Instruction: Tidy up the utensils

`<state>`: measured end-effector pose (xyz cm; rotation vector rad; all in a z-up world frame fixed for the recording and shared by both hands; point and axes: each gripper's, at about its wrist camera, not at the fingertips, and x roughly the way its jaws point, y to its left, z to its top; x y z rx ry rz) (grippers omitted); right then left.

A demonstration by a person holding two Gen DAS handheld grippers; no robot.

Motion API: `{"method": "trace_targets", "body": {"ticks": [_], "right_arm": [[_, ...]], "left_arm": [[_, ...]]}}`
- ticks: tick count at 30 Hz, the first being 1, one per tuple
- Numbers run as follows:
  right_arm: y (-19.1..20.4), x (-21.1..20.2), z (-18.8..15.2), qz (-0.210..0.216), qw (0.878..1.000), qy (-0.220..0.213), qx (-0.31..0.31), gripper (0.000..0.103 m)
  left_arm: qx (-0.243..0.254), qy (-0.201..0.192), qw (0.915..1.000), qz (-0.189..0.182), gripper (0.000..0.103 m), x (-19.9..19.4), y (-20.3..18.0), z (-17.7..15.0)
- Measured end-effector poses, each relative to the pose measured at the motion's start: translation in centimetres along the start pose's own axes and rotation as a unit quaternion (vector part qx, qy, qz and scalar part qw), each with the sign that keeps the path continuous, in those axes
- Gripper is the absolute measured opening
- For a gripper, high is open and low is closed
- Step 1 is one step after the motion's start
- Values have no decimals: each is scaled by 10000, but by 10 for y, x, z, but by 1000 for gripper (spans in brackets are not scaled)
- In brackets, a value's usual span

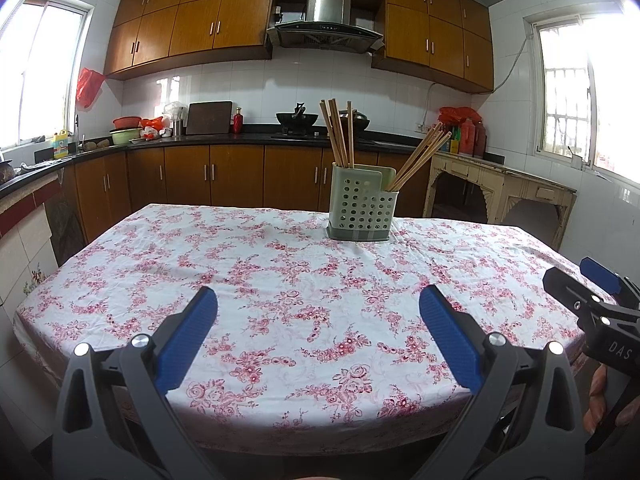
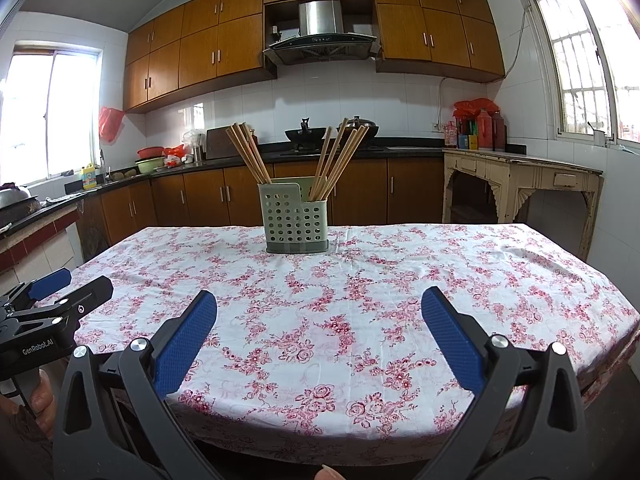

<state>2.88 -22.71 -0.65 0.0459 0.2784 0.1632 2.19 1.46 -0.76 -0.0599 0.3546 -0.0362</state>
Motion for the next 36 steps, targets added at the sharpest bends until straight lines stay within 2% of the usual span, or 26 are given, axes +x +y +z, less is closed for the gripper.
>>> {"method": "trace_targets", "body": {"ticks": [36], "right_arm": [[-1,1,-1,-2,10000,28,18,101]], "left_arm": [[-26,40,10000,7,99,1,1,-2]]}}
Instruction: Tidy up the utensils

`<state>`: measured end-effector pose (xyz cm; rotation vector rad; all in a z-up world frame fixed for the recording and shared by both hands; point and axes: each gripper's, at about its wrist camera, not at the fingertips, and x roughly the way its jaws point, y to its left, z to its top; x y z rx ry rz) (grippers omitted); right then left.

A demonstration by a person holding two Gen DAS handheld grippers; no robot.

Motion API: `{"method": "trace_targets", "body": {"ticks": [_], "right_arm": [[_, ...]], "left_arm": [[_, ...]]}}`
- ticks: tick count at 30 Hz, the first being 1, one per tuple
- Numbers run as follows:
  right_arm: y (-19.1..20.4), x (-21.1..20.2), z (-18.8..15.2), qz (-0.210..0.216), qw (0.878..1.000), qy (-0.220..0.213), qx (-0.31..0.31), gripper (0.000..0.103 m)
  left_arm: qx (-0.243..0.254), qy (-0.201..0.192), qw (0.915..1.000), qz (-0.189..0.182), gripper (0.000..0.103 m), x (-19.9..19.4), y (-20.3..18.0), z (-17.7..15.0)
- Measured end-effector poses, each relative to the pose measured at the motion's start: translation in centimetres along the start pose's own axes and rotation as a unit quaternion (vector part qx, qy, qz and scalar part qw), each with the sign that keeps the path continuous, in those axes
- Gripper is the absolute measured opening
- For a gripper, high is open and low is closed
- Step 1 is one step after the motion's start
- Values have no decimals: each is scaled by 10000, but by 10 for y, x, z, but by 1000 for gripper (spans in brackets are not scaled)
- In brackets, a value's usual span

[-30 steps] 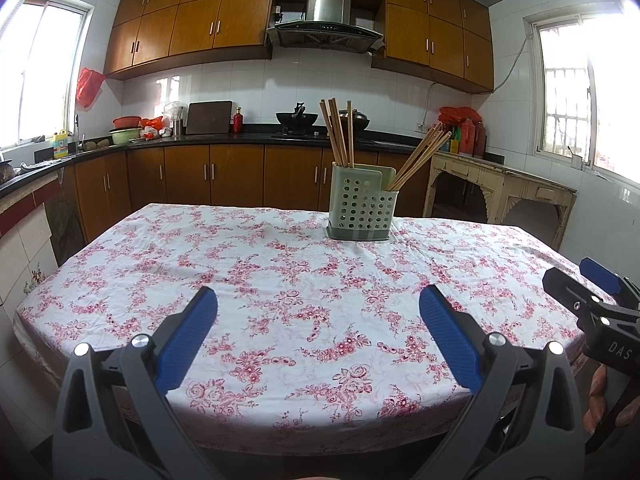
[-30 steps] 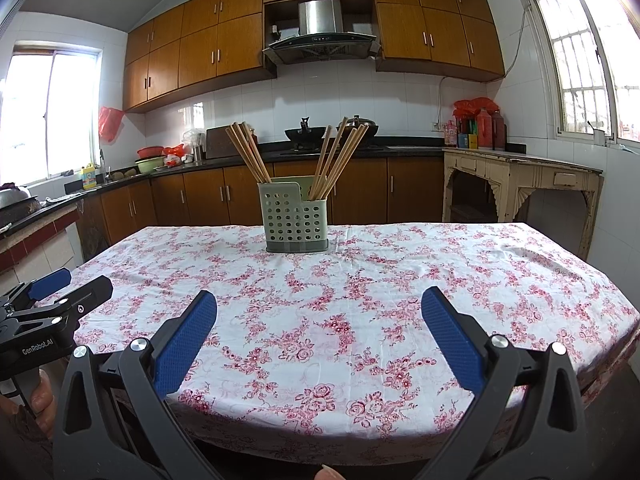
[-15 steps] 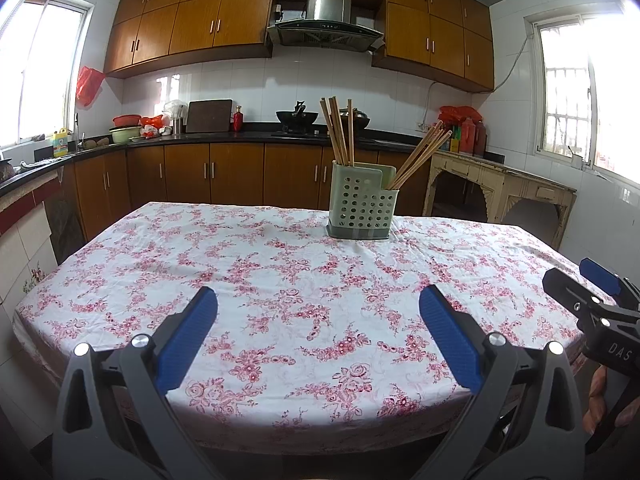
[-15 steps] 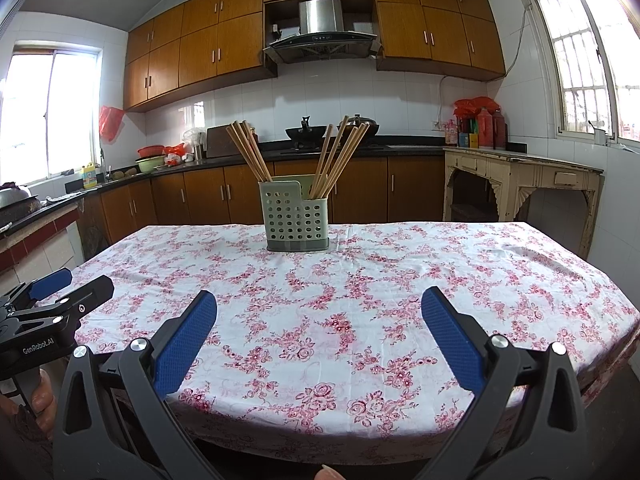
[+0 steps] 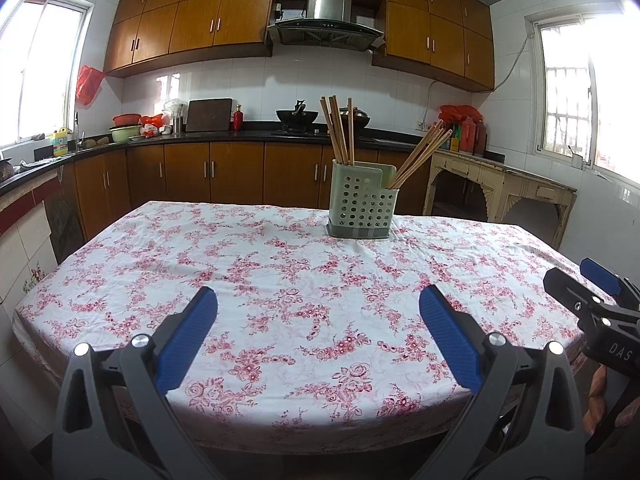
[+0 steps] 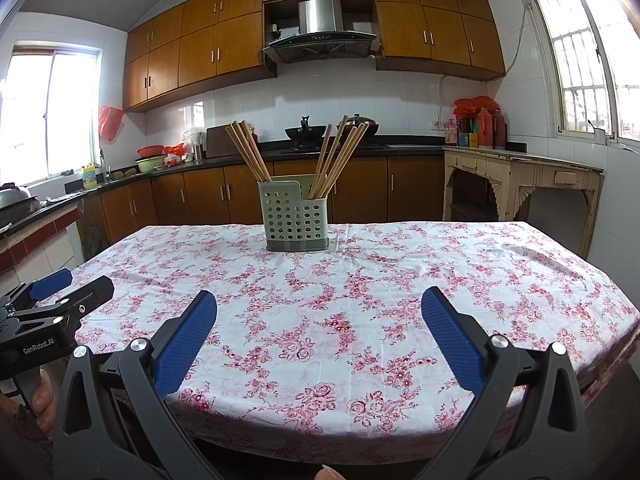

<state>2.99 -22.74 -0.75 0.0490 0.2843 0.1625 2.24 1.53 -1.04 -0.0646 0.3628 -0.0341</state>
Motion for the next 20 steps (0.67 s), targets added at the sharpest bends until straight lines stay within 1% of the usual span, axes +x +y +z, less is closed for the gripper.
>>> {"method": "trace_targets", "body": {"ticks": [20], "right_arm": [[0,-2,-6,-12,10000,23,19,101]], "left_arm": [[-61,83,9999,10,99,3,5,-1]]}}
